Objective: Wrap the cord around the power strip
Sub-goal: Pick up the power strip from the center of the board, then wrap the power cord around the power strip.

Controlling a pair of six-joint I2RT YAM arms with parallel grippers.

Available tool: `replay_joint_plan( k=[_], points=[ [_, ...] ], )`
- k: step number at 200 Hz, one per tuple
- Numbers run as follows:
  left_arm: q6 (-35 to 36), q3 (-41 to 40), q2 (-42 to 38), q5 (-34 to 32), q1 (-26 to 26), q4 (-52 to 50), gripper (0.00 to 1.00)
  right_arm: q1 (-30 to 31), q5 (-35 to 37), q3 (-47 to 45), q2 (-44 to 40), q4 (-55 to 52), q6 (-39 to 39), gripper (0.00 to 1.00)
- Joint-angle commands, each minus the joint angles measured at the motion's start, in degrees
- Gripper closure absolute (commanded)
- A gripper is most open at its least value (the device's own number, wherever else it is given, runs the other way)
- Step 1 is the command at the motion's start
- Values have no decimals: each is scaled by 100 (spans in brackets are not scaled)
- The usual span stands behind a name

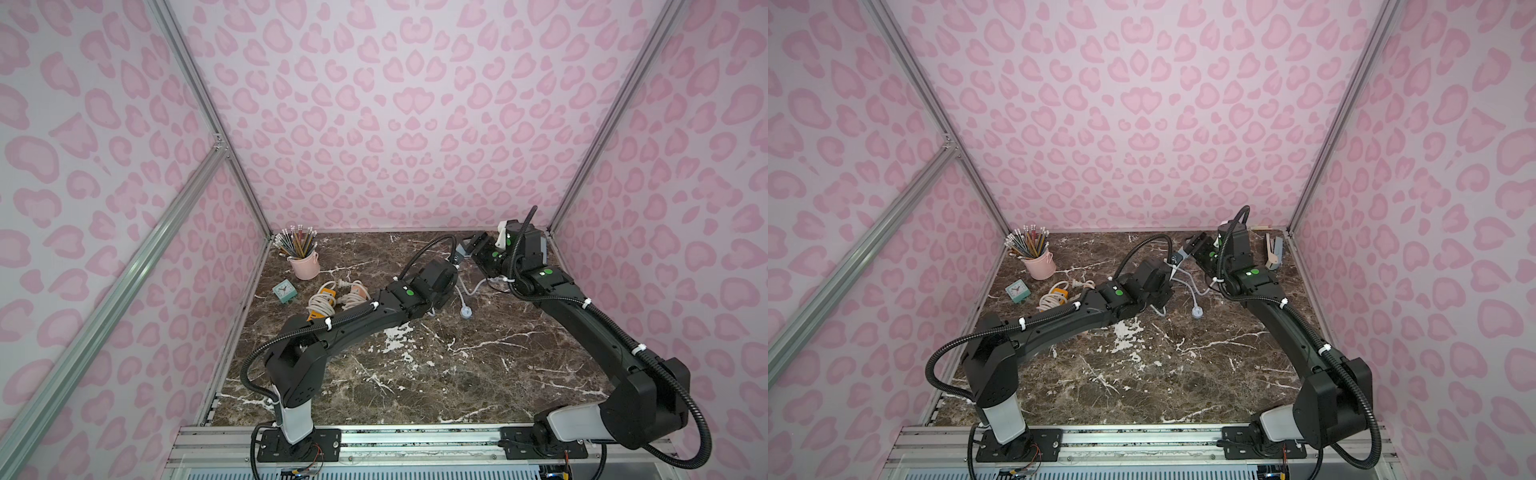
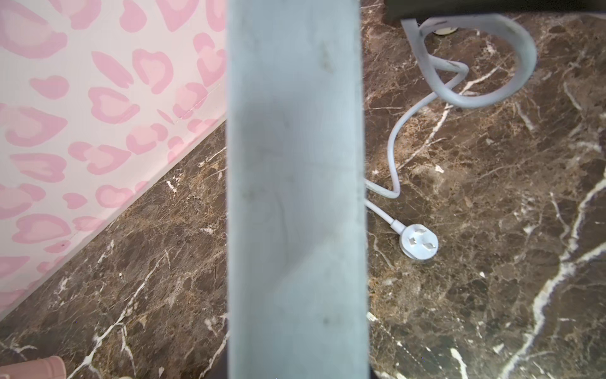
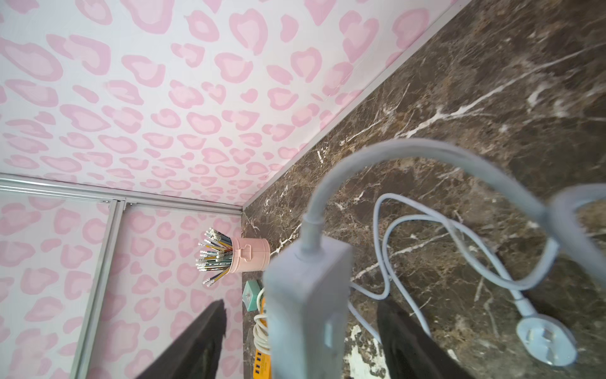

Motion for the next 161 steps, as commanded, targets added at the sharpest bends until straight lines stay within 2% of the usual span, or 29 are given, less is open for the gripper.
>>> replay_joint_plan(
  k=[1, 15, 37, 58, 78, 122, 161],
  points=[
    [-279, 100, -125, 746, 302, 38, 97, -372, -57, 129, -242, -120, -867, 20],
    [-310, 87, -331, 1308, 536, 42, 97, -698, 105, -25, -471, -38, -1342, 19],
    [-351, 109, -699, 2104, 886, 93, 97, -1064, 711, -324, -764, 32, -2527, 23],
    [-365, 198, -1006, 2770, 1188, 145, 97, -1079, 925, -891, -859, 559, -4103, 28],
    [-238, 371, -1217, 3156, 1317, 72, 97, -1087, 1014, -1235, -817, 980, -4970, 28],
    [-5, 456, -1547, 3373, 1363, -43, 97, -947, -14, -1478, -710, 2296, -5816, 26],
    [-104, 406, -1654, 3710, 1401, 0, 97, -831, -446, -1004, -232, 2790, -5891, 29]
  ],
)
